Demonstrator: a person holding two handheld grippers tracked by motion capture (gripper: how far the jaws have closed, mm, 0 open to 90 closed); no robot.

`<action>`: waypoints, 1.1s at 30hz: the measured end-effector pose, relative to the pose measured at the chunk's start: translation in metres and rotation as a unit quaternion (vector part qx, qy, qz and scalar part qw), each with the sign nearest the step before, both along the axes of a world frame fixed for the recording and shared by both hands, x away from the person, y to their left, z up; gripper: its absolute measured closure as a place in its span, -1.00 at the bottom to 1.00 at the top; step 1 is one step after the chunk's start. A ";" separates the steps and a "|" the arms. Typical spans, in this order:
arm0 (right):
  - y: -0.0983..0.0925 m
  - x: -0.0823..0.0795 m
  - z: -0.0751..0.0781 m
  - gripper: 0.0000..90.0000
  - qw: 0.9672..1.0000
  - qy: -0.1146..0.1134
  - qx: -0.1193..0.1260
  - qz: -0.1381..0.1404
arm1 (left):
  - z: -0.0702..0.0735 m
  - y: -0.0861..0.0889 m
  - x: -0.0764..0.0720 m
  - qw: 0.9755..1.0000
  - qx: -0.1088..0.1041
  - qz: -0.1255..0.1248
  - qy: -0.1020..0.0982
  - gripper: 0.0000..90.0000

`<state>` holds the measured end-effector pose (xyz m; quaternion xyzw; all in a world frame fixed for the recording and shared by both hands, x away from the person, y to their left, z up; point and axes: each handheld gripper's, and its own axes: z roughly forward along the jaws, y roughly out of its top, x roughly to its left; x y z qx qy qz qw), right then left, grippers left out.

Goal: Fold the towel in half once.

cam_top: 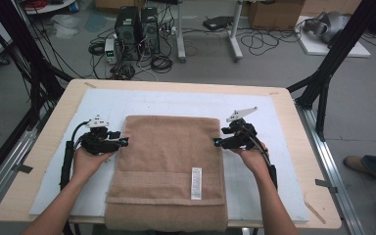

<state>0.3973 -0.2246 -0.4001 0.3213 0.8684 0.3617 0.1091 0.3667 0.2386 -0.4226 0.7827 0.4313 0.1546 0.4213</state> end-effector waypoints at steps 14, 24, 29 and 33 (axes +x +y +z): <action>0.012 0.013 -0.034 0.46 0.999 0.045 -0.015 -0.006 | -0.021 -0.006 0.014 0.999 0.026 0.024 0.034 0.43; 0.011 0.014 -0.032 0.82 0.999 0.049 -0.009 0.012 | -0.020 -0.012 0.015 0.999 0.031 0.031 0.017 0.85; 0.007 0.020 -0.029 0.83 0.999 0.051 -0.002 -0.003 | -0.013 -0.016 0.026 0.998 0.043 0.037 0.001 0.93; 0.004 0.028 -0.023 0.83 0.999 0.041 -0.004 -0.025 | -0.004 -0.022 0.040 0.998 0.043 0.045 -0.009 0.94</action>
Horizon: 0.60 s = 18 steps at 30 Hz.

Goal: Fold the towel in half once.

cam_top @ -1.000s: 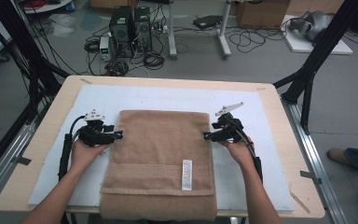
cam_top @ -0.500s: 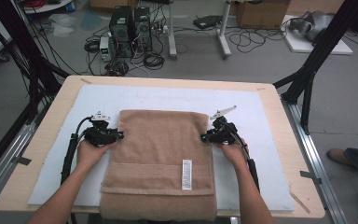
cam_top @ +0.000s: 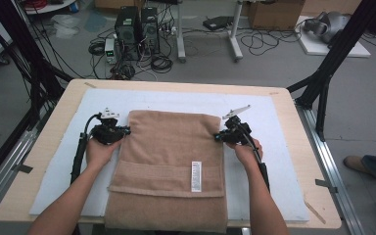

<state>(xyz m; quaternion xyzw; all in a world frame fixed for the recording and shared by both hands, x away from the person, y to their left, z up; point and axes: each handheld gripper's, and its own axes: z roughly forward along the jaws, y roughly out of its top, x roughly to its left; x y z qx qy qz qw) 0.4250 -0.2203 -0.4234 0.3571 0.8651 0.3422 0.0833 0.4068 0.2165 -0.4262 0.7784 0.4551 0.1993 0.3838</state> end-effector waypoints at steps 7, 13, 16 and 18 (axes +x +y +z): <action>-0.002 0.017 0.016 0.83 0.999 -0.015 -0.009 -0.029 | 0.018 -0.006 0.018 1.000 -0.009 0.018 -0.022 0.94; 0.001 0.027 0.032 0.82 0.999 -0.033 -0.010 -0.041 | 0.030 -0.006 0.030 0.999 -0.011 0.020 -0.028 0.95; 0.002 0.031 0.025 0.65 0.999 -0.016 -0.016 -0.049 | 0.025 -0.004 0.033 1.000 -0.009 0.014 -0.012 0.82; 0.000 0.031 0.019 0.34 0.998 -0.016 -0.031 -0.058 | 0.024 0.001 0.033 1.000 -0.021 0.015 -0.002 0.58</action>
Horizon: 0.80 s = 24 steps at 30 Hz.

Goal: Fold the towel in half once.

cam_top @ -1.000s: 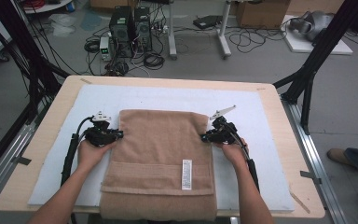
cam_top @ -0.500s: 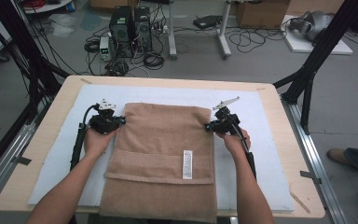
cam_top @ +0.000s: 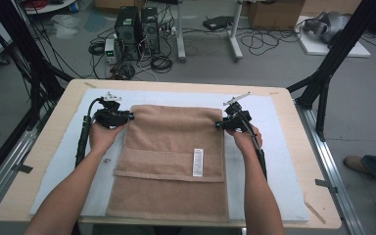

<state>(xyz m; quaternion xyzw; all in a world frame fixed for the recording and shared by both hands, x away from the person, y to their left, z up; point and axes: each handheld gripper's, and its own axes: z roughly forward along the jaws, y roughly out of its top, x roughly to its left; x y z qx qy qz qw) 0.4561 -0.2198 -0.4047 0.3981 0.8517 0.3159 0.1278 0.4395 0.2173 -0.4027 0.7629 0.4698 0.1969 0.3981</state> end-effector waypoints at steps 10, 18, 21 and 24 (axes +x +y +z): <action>-0.021 -0.032 0.016 -0.04 0.999 -0.024 0.036 0.025 | 0.012 0.020 -0.032 0.999 -0.020 -0.036 -0.026 0.30; -0.015 -0.071 0.022 -0.40 0.995 -0.022 0.053 0.078 | 0.005 0.019 -0.072 0.996 -0.004 -0.079 -0.029 0.10; -0.012 -0.086 0.020 -0.49 0.994 -0.030 0.052 0.086 | 0.002 0.020 -0.086 0.995 -0.003 -0.092 -0.033 0.05; -0.011 -0.097 0.016 -0.53 0.993 -0.035 0.059 0.091 | -0.002 0.021 -0.101 0.994 -0.016 -0.104 -0.023 0.01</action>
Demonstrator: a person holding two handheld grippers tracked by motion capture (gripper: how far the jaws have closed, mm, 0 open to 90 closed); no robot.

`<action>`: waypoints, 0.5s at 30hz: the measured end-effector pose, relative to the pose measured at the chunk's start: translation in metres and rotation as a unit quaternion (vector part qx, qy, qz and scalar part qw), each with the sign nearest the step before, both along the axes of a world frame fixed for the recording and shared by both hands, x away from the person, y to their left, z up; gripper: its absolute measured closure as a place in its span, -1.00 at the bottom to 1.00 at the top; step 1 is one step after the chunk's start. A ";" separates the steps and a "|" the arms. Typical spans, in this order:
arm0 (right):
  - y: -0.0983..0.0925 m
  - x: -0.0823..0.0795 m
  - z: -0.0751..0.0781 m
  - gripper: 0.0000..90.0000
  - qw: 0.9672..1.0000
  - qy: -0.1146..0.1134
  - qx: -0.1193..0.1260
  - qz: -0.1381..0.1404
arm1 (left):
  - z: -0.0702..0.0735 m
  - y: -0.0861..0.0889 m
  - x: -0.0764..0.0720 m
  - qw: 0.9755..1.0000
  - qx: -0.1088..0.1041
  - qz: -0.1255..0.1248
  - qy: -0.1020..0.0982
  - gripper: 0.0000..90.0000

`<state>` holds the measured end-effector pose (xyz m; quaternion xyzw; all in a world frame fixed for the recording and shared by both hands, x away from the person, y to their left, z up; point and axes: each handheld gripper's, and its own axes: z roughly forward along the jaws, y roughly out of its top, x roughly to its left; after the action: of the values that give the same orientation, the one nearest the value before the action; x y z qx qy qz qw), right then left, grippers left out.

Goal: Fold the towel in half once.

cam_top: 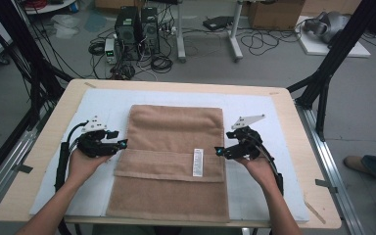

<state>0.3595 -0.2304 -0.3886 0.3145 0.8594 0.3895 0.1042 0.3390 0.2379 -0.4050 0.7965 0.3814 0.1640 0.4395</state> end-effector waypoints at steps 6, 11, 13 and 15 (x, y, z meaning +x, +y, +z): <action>0.008 -0.018 -0.014 -0.57 1.000 0.000 0.004 0.017 | -0.011 -0.004 -0.023 1.000 0.012 -0.021 -0.006 -0.01; 0.013 -0.029 -0.030 -0.34 0.999 0.003 -0.017 0.038 | -0.021 -0.004 -0.028 0.999 0.015 -0.041 0.008 0.21; 0.015 -0.031 -0.036 -0.29 0.999 0.006 -0.017 0.040 | -0.024 -0.006 -0.028 0.998 0.017 -0.054 0.015 0.33; 0.016 -0.031 -0.042 -0.11 0.998 0.020 -0.013 0.051 | -0.026 -0.008 -0.030 0.998 0.018 -0.065 0.019 0.37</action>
<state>0.3282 -0.2147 -0.4311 0.2769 0.8812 0.3764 0.0713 0.3091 0.2295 -0.4312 0.8302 0.3342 0.1270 0.4278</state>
